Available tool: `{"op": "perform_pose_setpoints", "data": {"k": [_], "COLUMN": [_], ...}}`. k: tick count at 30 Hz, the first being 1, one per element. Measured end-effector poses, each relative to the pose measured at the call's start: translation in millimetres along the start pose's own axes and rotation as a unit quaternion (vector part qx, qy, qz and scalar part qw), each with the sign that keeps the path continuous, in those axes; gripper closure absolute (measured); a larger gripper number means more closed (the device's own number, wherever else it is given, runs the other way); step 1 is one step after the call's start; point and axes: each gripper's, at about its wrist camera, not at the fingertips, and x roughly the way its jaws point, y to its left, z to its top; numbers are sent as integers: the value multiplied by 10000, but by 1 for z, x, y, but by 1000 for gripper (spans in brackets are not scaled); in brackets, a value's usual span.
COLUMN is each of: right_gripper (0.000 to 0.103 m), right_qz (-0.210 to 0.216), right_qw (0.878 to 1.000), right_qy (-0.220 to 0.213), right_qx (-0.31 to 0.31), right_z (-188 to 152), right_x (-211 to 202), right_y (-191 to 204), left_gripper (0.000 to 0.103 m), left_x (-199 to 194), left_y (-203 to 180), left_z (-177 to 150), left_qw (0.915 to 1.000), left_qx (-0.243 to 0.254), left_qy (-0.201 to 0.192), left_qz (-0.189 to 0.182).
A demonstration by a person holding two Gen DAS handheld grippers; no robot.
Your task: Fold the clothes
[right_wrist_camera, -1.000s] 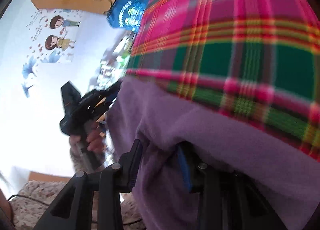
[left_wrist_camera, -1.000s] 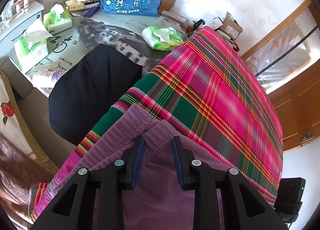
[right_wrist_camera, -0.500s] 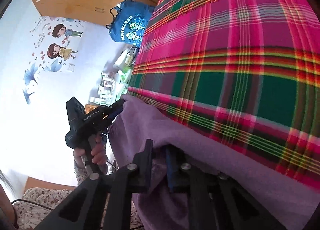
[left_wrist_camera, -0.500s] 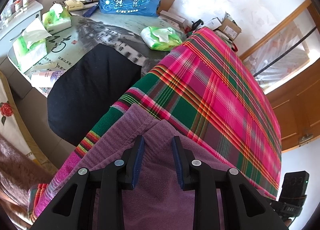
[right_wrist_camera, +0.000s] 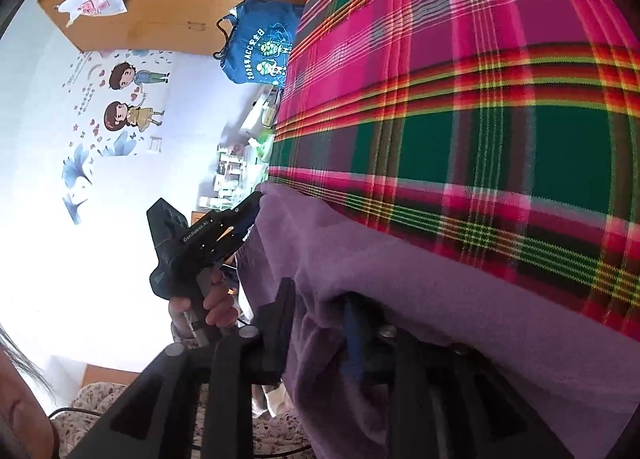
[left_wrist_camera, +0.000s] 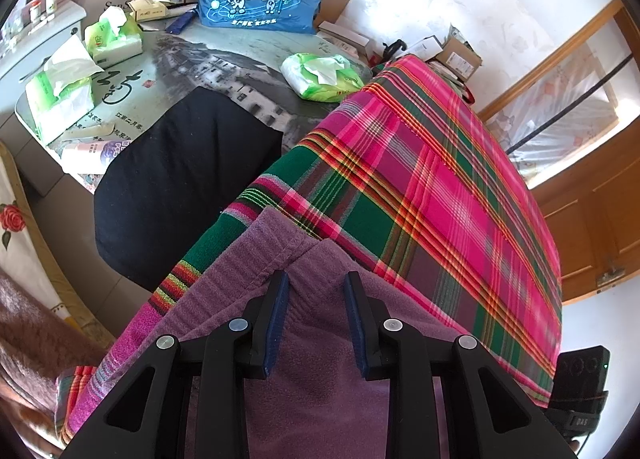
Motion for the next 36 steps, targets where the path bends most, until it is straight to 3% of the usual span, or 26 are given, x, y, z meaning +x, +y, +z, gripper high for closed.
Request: {"op": "perform_pose_setpoints", "data": {"k": [7, 9, 17, 20, 25, 31, 36], "right_gripper": [73, 91, 93, 93, 95, 97, 97], "right_qz": [-209, -362, -511, -753, -1341, -2299, -2579], "right_qw": [9996, 9992, 9974, 9945, 9824, 9560, 9466], "right_qy": [188, 130, -260, -373, -567, -448, -181], "right_qx": [37, -71, -447, -619, -1173, -1763, -1925], "right_z": [-8, -8, 7, 14, 31, 50, 67], "right_x": [14, 12, -14, -19, -28, -15, -3], "right_y": [-3, 1, 22, 29, 49, 60, 51], "left_gripper": [74, 74, 74, 74, 74, 73, 73], "left_x": [0, 0, 1, 0, 0, 1, 1], "left_y": [1, 1, 2, 3, 4, 5, 5], "left_z": [0, 0, 3, 4, 6, 6, 9], "left_qw": [10000, 10000, 9999, 9998, 9997, 9996, 9993], "left_qx": [12, 9, -49, -100, -135, -144, -152], "left_qy": [-6, -3, 72, 127, 185, 207, 297], "left_qz": [-8, -21, -71, -91, -114, -150, -158]}}
